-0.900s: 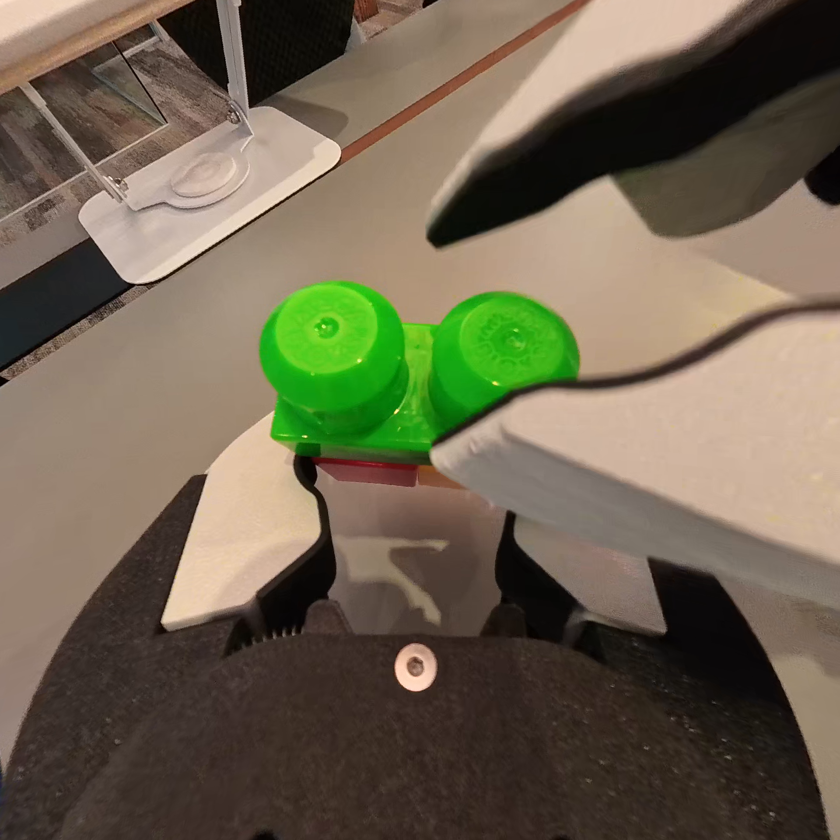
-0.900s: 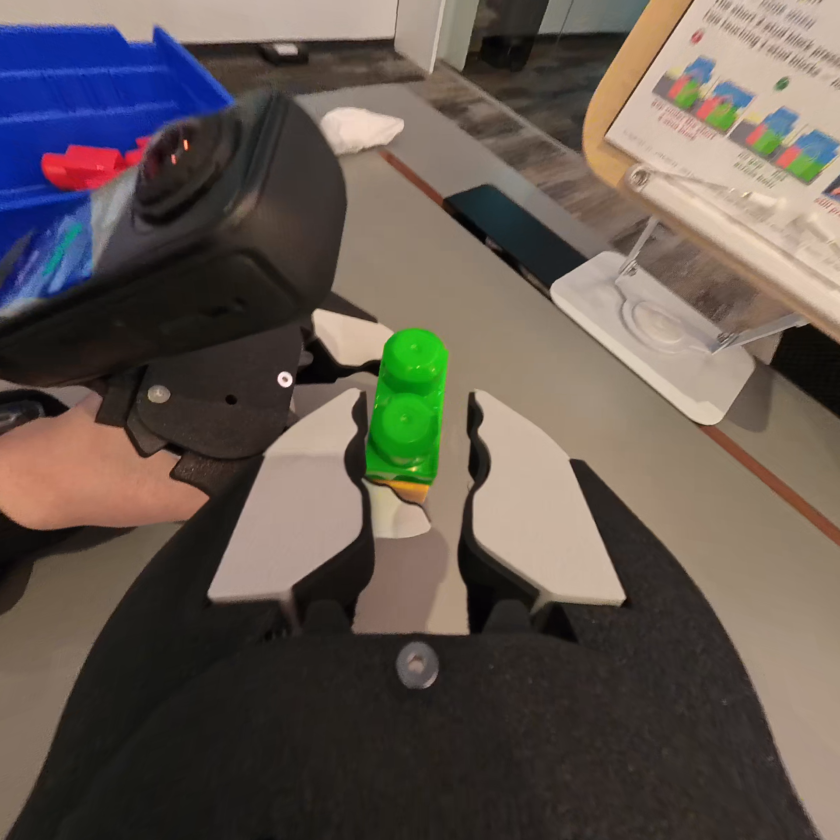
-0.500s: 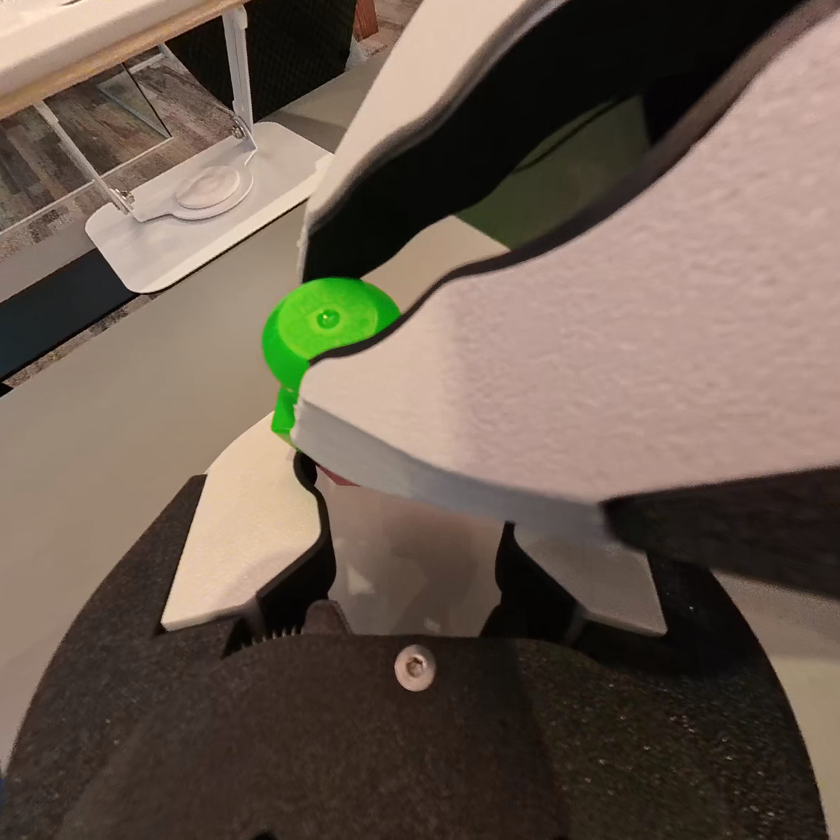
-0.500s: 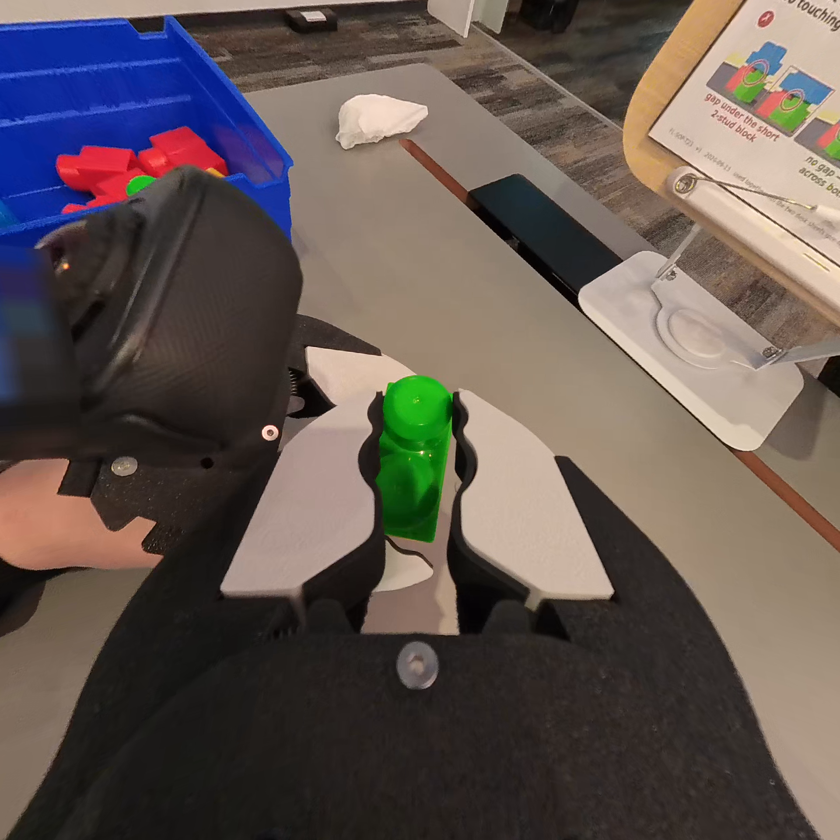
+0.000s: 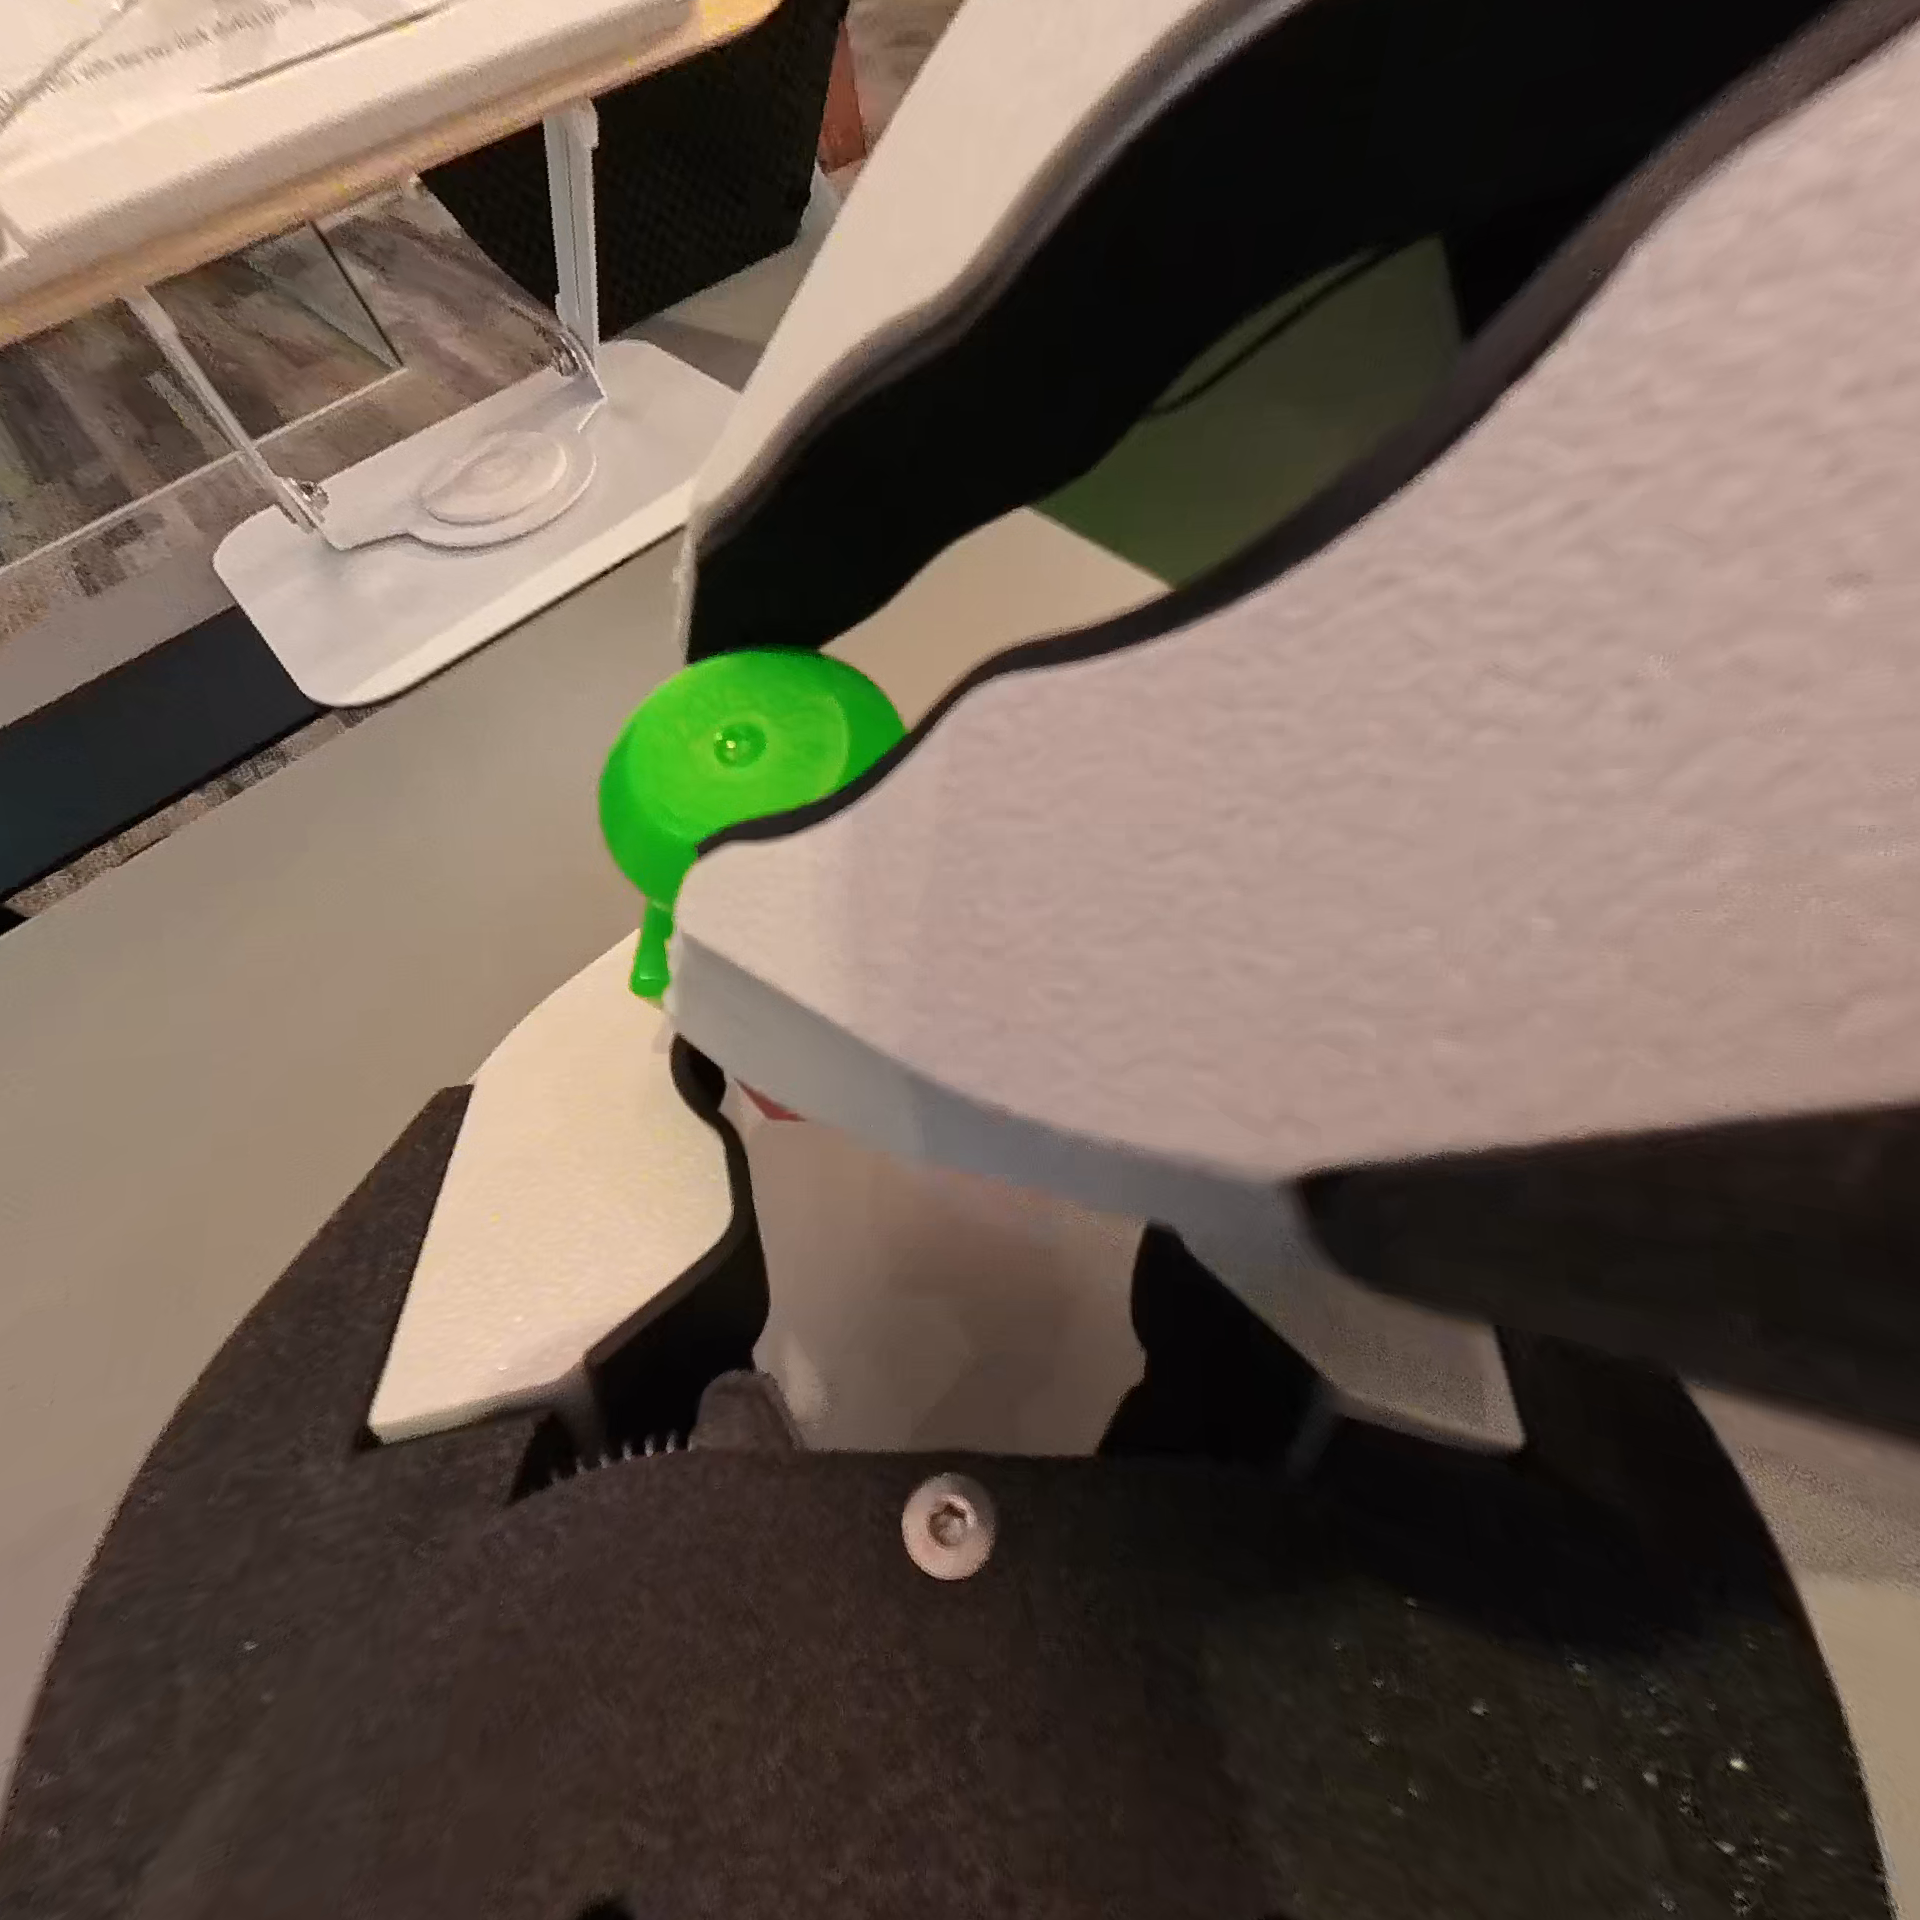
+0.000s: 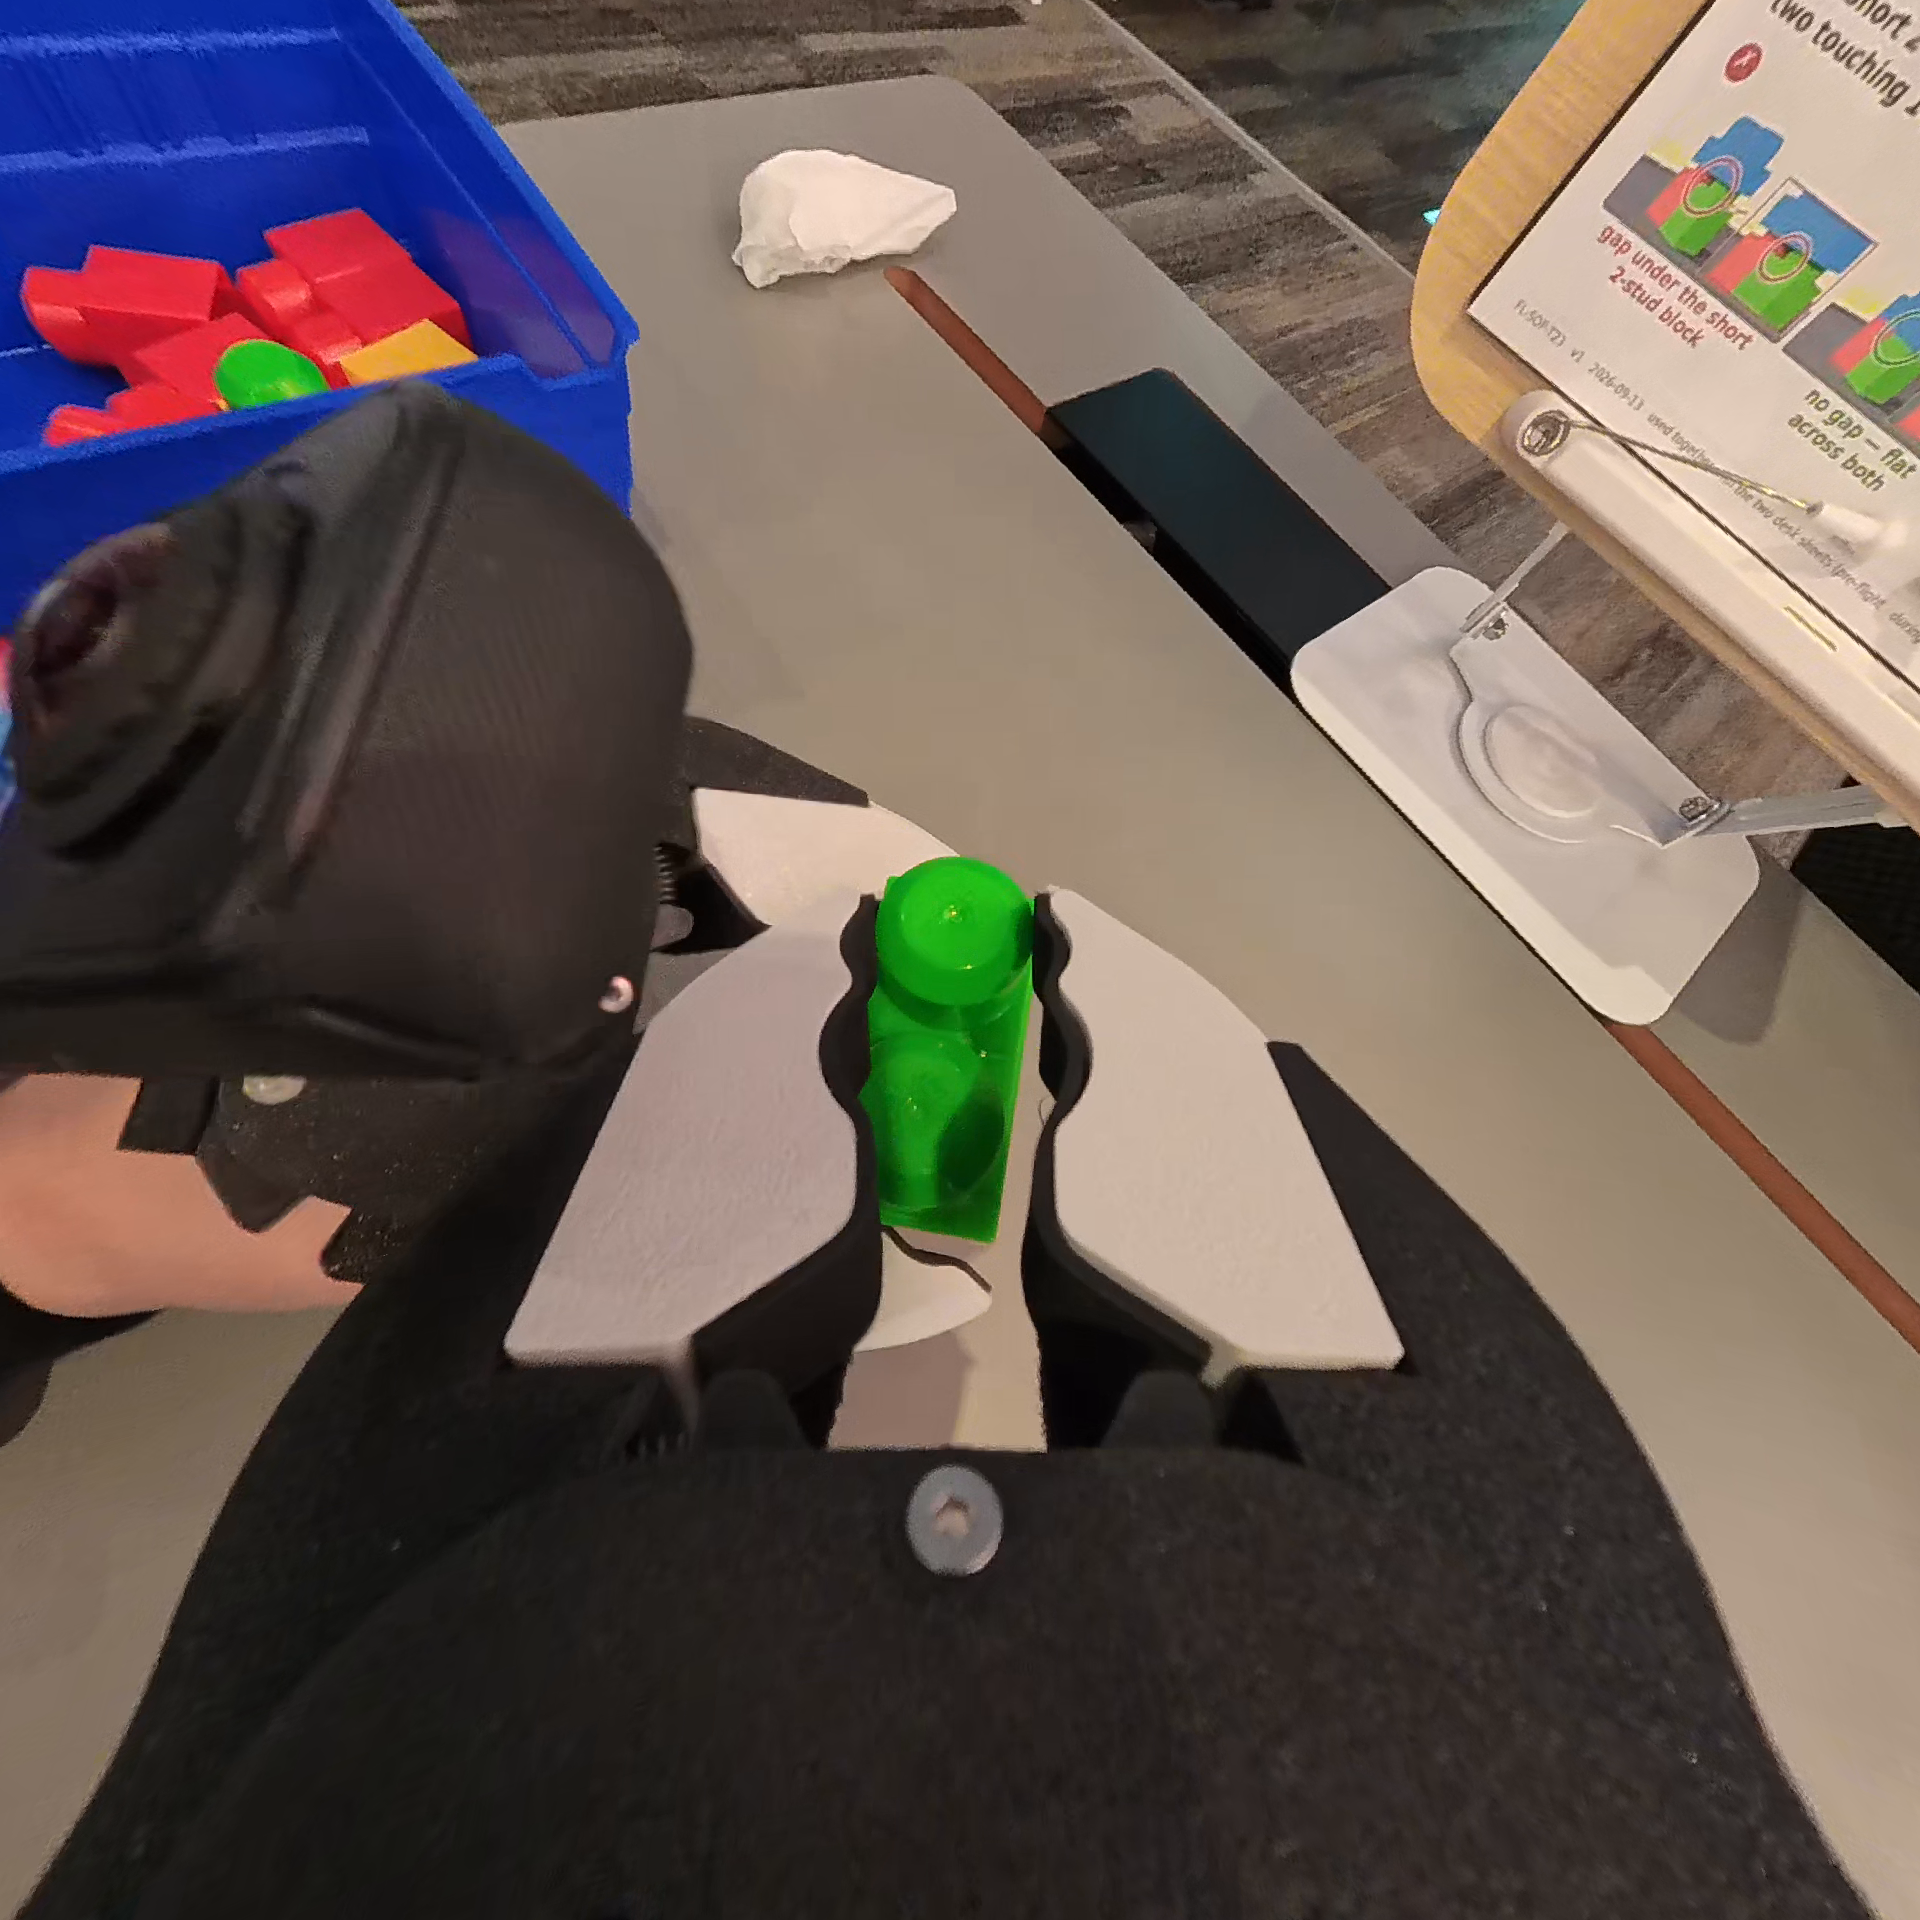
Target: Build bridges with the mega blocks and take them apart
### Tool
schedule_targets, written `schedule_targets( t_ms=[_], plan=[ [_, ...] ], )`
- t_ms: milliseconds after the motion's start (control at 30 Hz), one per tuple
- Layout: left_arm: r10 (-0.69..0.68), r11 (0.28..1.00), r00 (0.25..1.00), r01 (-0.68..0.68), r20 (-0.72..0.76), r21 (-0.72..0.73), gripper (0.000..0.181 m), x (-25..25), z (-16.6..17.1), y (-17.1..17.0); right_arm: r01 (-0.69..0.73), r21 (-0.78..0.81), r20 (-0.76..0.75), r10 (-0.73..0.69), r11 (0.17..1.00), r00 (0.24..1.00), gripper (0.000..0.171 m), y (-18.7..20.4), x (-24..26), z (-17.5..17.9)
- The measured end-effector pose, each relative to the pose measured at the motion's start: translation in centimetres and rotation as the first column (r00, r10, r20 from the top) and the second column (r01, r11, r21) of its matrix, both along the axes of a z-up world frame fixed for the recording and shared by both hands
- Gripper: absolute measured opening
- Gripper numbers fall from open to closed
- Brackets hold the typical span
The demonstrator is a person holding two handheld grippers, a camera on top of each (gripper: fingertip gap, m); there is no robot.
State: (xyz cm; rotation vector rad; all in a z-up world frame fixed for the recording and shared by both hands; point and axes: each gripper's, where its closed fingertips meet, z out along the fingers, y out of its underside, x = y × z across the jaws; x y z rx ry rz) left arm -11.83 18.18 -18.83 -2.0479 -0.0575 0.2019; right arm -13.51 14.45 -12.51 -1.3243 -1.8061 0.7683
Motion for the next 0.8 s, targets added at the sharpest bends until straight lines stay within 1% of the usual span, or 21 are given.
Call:
schedule_targets(
  t_ms=[33,200,367,433,667,800],
  plan=[
    [-0.002,1.000,1.000,0.002,0.002,0.012,0.088,0.0,0.2,0.0,0.000,-0.001,-0.007,0.000,1.000,1.000,0.028,0.0,0.0,0.1],
    [0.002,0.998,1.000,-0.002,-0.005,0.057,0.088,0.1,1.1,-0.1,-0.004,-0.001,-0.025,0.004,1.000,1.000,0.028,-0.1,0.1,0.8],
    [-0.003,0.998,1.000,0.003,-0.001,0.063,0.088,0.2,1.2,-0.1,-0.003,0.007,-0.027,0.003,1.000,1.000,0.028,0.0,0.1,0.9],
    [0.001,0.998,1.000,0.001,-0.022,0.064,0.088,0.1,1.3,-0.1,-0.004,0.008,-0.030,0.004,1.000,1.000,0.028,0.0,0.2,0.9],
    [0.006,0.996,1.000,-0.005,-0.016,0.088,0.088,0.1,1.7,-0.2,-0.010,-0.007,-0.035,0.009,1.000,0.999,0.028,-0.1,0.1,1.2],
    [0.004,0.997,1.000,-0.002,-0.018,0.078,0.088,0.1,1.6,-0.2,-0.009,-0.023,-0.028,0.008,1.000,1.000,0.028,0.0,0.1,1.1]
  ],
)
